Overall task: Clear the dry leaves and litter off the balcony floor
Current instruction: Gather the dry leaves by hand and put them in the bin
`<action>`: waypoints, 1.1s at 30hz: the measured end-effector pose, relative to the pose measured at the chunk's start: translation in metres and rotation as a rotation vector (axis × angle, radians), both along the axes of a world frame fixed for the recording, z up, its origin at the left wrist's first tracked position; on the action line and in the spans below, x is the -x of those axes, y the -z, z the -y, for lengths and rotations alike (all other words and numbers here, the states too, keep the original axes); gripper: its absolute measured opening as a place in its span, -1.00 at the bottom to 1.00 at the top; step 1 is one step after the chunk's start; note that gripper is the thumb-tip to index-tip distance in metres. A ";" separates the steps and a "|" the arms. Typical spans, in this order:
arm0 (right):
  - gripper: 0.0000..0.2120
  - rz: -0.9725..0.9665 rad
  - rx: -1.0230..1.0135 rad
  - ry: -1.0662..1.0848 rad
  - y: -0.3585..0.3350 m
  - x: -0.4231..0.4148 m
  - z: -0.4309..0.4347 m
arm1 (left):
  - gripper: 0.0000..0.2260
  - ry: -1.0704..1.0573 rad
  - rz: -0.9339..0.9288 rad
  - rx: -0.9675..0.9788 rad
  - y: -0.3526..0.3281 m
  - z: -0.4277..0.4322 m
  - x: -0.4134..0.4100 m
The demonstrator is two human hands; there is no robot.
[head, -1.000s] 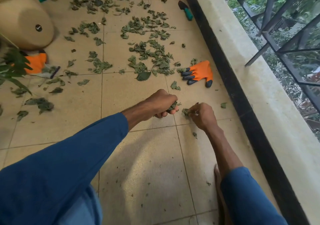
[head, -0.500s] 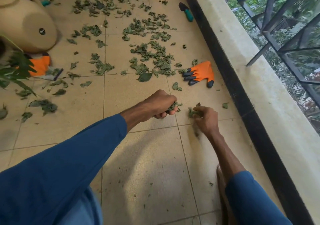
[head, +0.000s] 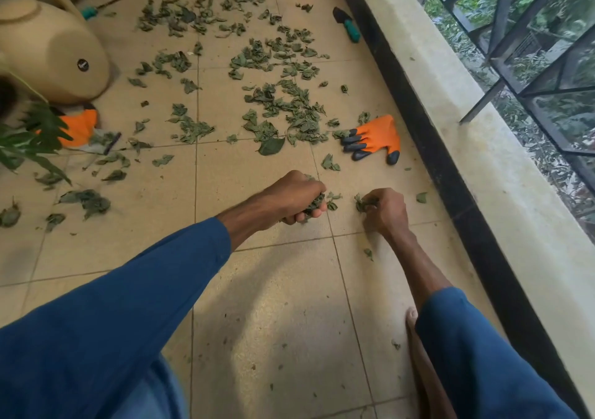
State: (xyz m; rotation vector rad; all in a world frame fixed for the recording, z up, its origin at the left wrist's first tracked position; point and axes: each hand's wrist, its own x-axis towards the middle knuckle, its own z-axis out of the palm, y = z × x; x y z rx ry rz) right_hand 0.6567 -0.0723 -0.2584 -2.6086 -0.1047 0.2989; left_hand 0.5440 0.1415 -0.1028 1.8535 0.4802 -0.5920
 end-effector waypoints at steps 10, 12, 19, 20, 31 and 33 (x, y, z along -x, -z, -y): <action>-0.72 0.107 -0.118 0.265 -0.019 -0.020 0.076 | -0.68 0.013 -0.011 0.001 0.000 0.004 -0.001; -0.73 0.126 -0.106 0.277 -0.024 -0.030 0.091 | -0.68 0.020 -0.002 0.009 0.000 0.005 -0.003; -0.76 0.055 0.031 0.185 -0.017 -0.033 0.087 | -0.67 0.023 -0.009 0.020 0.008 0.004 -0.007; -0.74 0.036 0.033 0.200 -0.017 -0.028 0.085 | -0.67 0.023 -0.013 0.017 0.009 0.004 -0.008; -0.69 0.022 -0.065 0.157 -0.027 0.014 0.072 | -0.66 0.044 -0.021 0.022 0.019 0.007 -0.014; -0.77 -0.002 -0.154 0.184 -0.042 0.028 0.061 | -0.67 0.052 -0.019 0.026 0.019 0.009 -0.015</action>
